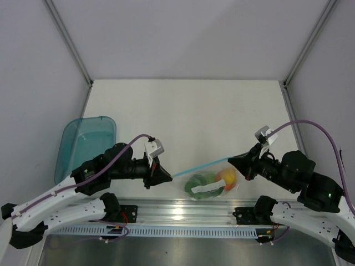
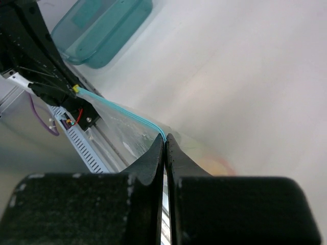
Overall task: Place the food in the zip-top bag and seal the zipper
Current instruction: Zip the zipper food storage bag at the center of the board.
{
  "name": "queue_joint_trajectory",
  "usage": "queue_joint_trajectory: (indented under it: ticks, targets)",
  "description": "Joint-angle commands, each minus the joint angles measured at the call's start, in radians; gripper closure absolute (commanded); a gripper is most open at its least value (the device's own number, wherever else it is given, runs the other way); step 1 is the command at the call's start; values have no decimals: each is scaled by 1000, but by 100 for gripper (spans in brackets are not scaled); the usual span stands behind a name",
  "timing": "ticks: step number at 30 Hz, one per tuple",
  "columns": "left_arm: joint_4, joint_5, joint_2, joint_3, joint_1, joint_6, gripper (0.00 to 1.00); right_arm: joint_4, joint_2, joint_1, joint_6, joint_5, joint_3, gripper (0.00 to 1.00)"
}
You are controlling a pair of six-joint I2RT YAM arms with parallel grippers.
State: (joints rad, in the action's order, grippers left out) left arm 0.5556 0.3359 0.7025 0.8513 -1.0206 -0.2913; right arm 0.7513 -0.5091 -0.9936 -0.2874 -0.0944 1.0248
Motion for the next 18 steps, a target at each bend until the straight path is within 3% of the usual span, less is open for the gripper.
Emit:
queue_joint_trajectory:
  ticks: [1,12,18]
  targets:
    - [147,-66,-43,-21,8,-48,99,-9,32,7,-22,-151,14,100]
    - [216,-210,-132,-35,11,-135,99,5,17,9,-78,-197,-22,100]
    - [97,-249,-11,38,30,-164,99,-39,-107,10,-136,-225,-37,100]
